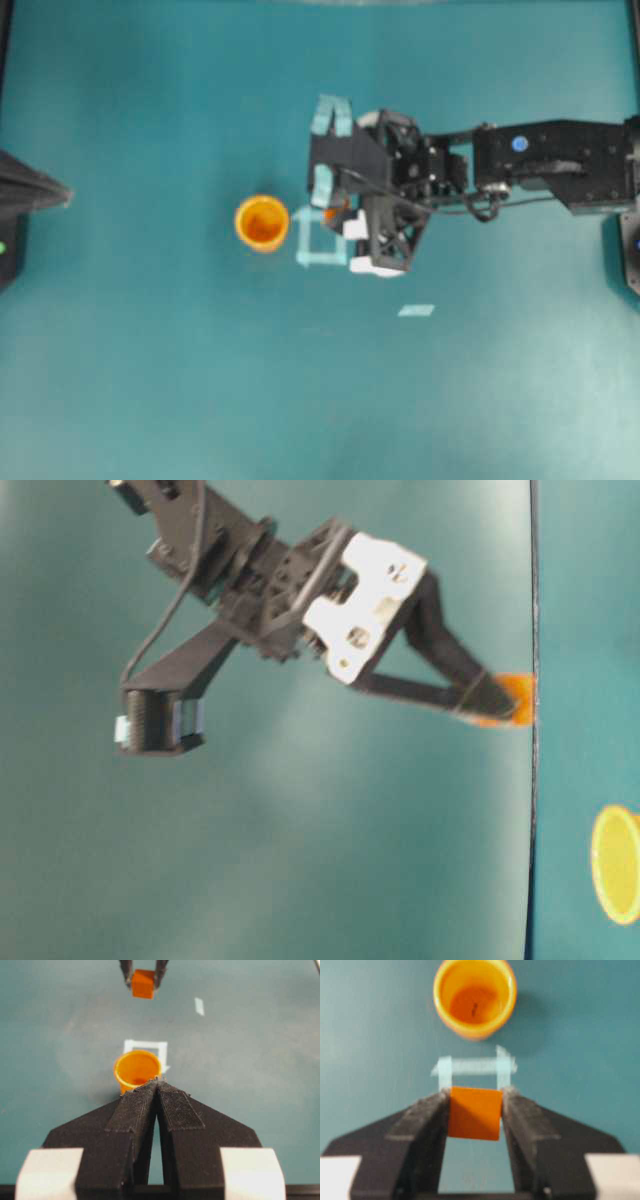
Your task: Move the block to the left with right arm.
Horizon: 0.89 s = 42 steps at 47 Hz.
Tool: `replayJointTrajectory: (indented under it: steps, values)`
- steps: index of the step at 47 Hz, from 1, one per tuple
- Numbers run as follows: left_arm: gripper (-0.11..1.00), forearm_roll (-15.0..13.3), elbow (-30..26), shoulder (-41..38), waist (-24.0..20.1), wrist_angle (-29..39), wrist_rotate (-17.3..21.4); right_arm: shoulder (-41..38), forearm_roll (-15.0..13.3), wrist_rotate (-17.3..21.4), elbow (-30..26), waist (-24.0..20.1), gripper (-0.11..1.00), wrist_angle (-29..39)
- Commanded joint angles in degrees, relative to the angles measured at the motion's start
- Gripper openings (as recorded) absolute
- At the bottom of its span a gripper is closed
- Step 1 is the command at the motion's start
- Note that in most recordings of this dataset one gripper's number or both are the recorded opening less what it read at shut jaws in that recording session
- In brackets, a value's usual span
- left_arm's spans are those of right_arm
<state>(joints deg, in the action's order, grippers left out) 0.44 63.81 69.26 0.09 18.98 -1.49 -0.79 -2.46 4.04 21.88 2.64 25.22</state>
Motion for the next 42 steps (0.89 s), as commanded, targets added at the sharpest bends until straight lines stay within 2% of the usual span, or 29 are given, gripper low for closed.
replayJointTrajectory:
  steps: [1,20,28,42]
  values:
    - [0.00,0.1,-2.2,-0.3,-0.1,-0.2,-0.1,-0.6,-1.3,-0.2,-3.6,-0.2,0.42,-0.4]
    - [0.00,0.1,-2.3,0.0,-0.1,1.1,0.1,-10.6,-7.8,-0.1,-19.6,0.0,0.42,-0.4]
    - [0.00,0.1,-2.4,0.3,-0.1,1.9,0.0,-15.0,-8.0,-0.1,-25.8,0.0,0.42,-0.5]
    - [0.00,0.1,-2.5,0.6,-0.1,2.3,-0.1,-20.6,-8.0,-0.1,-33.5,0.0,0.42,-2.3]
